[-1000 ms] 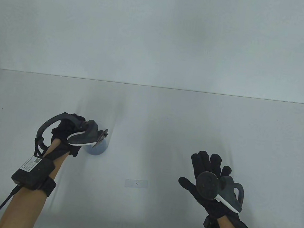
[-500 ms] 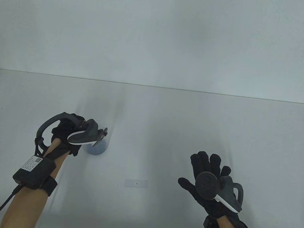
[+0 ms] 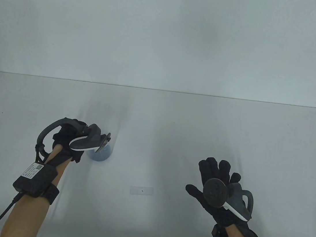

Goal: Dip glass rod into dye solution and streak across glass slide

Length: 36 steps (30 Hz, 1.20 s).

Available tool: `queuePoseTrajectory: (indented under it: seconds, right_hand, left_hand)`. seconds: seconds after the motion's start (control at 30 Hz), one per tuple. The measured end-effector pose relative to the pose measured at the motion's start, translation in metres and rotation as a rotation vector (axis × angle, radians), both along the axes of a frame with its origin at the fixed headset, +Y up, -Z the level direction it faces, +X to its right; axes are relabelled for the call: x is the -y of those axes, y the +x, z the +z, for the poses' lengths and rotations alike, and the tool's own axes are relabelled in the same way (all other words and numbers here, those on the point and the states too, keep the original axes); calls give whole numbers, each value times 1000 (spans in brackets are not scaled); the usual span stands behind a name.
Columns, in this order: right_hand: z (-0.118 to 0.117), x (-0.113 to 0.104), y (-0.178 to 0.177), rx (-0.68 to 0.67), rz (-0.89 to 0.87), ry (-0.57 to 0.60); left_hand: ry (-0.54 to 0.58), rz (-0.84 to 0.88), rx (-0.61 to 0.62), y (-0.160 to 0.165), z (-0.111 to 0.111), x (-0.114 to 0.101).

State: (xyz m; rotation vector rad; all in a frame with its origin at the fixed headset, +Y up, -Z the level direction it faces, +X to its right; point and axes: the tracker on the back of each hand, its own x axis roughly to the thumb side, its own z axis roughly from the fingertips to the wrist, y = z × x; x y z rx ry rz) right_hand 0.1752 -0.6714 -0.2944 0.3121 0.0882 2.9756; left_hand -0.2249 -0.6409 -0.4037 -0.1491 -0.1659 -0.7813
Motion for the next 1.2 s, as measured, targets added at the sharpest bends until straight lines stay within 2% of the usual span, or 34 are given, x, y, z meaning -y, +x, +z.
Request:
queuePoseTrajectory:
  seconds: [0.1, 0.23, 0.43, 0.63, 0.73, 0.93, 1.07, 1.2]
  right_hand:
    - [0, 0, 0, 1, 5, 0]
    - [0, -5, 4, 23, -2, 15]
    - [-6, -16, -5, 44, 22, 30]
    - [-28, -25, -47, -44, 58, -5]
    - [-40, -11, -78, -112, 68, -77]
    - [-51, 39, -125, -193, 167, -176]
    - [-49, 67, -134, -220, 215, -211]
    - [-46, 81, -135, -221, 203, -182]
  left_hand:
    - [9, 8, 0, -2, -1, 0]
    - [33, 48, -11, -9, 1, -11]
    - [118, 127, -24, -26, 15, -48]
    - [209, 252, -4, -38, 40, -85]
    - [229, 323, 28, -34, 52, -93]
    - [230, 414, 122, -15, 71, -89]
    - [209, 439, 183, -2, 81, -76]
    - [175, 477, 235, 10, 88, -59]
